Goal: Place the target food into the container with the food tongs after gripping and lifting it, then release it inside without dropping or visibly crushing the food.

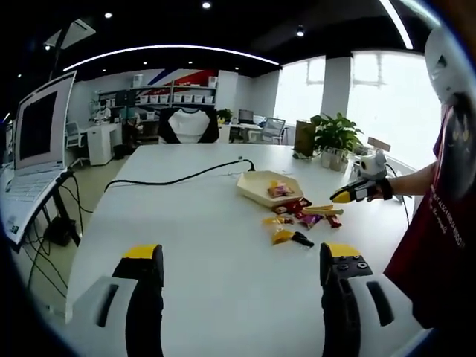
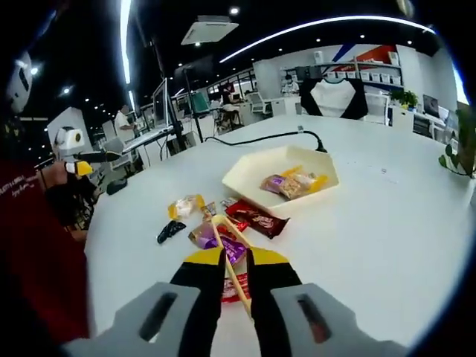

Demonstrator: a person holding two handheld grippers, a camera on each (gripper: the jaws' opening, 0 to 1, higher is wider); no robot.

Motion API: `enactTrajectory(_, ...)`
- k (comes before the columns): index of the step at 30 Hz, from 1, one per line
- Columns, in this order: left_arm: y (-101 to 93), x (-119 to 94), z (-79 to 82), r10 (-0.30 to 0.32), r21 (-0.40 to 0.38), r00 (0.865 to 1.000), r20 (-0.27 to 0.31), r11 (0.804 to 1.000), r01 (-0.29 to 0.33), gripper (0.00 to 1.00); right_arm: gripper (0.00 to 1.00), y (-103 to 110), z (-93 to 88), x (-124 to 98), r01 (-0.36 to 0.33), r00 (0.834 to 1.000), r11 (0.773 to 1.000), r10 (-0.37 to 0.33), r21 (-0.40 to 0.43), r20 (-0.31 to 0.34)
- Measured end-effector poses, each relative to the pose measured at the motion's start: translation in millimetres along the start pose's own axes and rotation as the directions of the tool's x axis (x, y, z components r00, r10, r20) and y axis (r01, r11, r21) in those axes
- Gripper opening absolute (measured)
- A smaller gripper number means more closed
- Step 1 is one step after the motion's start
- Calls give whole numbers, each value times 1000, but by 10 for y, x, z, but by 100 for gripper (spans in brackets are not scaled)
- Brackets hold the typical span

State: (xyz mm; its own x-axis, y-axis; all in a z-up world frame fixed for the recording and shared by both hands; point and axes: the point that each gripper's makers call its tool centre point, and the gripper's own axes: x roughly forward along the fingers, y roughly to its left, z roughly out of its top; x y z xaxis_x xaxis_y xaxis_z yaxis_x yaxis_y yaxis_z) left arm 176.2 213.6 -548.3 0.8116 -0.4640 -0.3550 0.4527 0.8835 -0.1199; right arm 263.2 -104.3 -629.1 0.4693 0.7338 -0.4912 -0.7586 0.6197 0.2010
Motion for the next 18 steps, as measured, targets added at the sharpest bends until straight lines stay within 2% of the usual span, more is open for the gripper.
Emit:
enactTrajectory(3, -27, 9, 22, -8, -4, 1000, 11, 1000, 8, 92, 9, 6, 0, 5, 2, 1000, 1000, -2, -6, -5)
enactTrajectory(12, 34, -60, -53, 15, -11, 1000, -9, 1000, -15, 92, 11, 27, 82, 45, -6, 1000, 1000, 6, -18, -7)
enactTrajectory(18, 32, -44, -54, 17, -13, 1000, -11, 1000, -18, 92, 12, 68, 55, 86, -21, 999, 999, 19, -39, -27)
